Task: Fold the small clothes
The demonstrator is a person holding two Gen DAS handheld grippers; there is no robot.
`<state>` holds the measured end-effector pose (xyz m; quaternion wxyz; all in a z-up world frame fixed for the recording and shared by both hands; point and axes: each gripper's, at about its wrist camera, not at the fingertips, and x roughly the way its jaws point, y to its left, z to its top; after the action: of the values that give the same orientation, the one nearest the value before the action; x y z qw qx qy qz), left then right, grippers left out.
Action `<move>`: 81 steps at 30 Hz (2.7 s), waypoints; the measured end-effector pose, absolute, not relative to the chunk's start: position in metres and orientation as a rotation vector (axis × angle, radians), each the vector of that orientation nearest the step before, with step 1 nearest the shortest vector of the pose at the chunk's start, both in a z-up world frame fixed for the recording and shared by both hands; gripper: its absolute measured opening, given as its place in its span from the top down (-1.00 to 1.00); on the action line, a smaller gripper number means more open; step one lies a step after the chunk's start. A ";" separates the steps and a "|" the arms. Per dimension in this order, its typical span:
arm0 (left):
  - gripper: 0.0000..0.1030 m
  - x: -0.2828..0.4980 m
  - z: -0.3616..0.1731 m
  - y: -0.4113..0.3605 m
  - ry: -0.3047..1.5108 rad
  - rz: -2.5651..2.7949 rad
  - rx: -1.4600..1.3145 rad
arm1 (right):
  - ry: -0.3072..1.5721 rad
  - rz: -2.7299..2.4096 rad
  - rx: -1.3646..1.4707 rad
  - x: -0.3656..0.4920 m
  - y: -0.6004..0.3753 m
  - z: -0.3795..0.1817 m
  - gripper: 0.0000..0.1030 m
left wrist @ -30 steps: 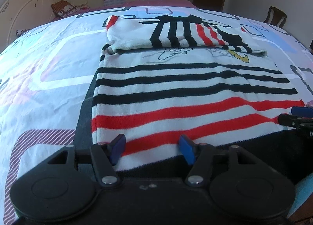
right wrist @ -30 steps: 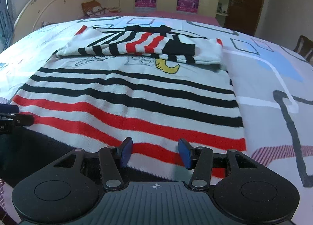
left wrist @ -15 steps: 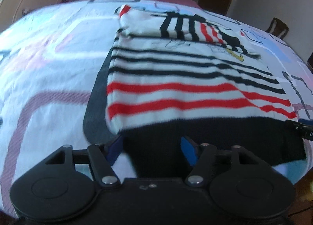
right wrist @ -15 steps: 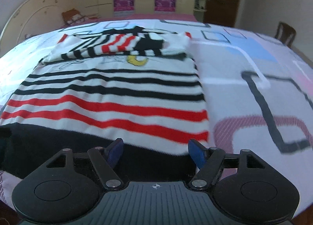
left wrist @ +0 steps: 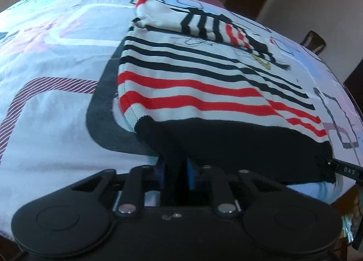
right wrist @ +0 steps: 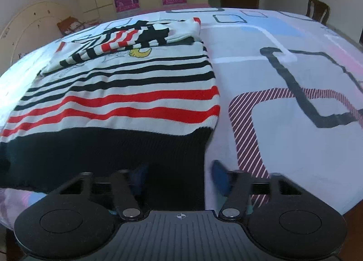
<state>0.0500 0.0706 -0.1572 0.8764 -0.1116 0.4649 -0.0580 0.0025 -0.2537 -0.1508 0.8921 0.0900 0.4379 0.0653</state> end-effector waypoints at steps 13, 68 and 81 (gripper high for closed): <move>0.86 0.062 -0.120 0.081 0.871 -0.211 -0.309 | 0.870 0.218 0.285 0.012 -0.264 -0.124 0.82; 0.51 0.432 -0.134 0.088 0.823 0.080 -0.264 | 0.814 0.167 0.447 0.440 -0.265 -0.159 0.90; 0.02 0.415 -0.119 0.118 0.754 0.091 -0.288 | 0.687 0.176 0.372 0.432 -0.279 -0.146 -0.38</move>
<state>0.4154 0.1184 -0.1188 0.9187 -0.1401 0.3666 0.0444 0.4323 -0.2788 -0.1462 0.9209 0.1809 0.3344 0.0855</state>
